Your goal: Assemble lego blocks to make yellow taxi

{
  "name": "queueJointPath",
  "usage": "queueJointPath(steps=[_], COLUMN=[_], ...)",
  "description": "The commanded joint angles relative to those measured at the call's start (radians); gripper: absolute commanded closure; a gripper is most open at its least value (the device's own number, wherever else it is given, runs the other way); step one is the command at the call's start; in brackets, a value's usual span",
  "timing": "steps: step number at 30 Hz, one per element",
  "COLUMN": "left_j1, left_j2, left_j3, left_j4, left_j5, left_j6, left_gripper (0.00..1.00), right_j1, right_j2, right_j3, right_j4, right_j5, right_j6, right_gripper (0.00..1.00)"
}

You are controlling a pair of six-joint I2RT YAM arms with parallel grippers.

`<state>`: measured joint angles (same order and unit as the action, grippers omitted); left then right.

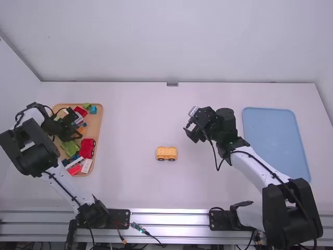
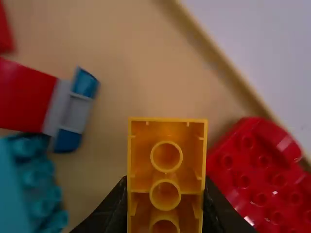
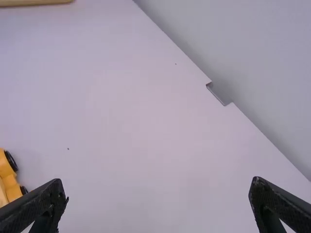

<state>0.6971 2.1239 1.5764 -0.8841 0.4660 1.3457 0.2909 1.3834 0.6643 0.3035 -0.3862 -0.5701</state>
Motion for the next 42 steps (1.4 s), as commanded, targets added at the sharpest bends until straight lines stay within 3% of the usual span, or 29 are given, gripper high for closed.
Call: queueJointPath(steps=[1,6,12,15,21,27,35,42], left_j1=[-0.005,-0.008,-0.081,-0.177,-0.391,-0.572,-0.756,-0.815], left_j2=[-0.051,-0.101,-0.121,-0.121,-0.121,-0.121,-0.121,-0.121], left_j3=[0.079,0.126,0.120,0.115,0.081,-0.040,-0.089,-0.089], left_j4=[-0.026,-0.092,-0.341,-0.480,-0.553,-0.611,-0.552,-0.535], left_j5=[0.162,0.405,0.801,0.829,0.881,1.102,1.103,1.102], left_j6=[-0.079,-0.051,0.272,0.405,0.553,0.738,0.610,0.611], left_gripper=[0.98,0.98,0.98,0.98,0.98,0.98,0.98,0.98], right_j1=[-0.003,-0.038,-0.127,-0.165,-0.221,-0.252,-0.187,-0.116], right_j2=[-0.018,-0.018,-0.018,-0.010,0.056,0.195,0.327,0.345], right_j3=[0.011,0.011,0.011,0.010,0.010,0.010,0.010,0.010], right_j4=[0.011,0.049,0.150,0.198,0.340,0.632,0.985,1.017], right_j5=[-0.008,-0.058,-0.397,-0.491,-0.680,-0.839,-0.870,-0.848], right_j6=[0.090,0.196,0.230,0.277,0.394,0.619,0.854,0.862], right_gripper=[0.01,0.01,0.01,0.01,0.01,0.01,0.01,0.01])
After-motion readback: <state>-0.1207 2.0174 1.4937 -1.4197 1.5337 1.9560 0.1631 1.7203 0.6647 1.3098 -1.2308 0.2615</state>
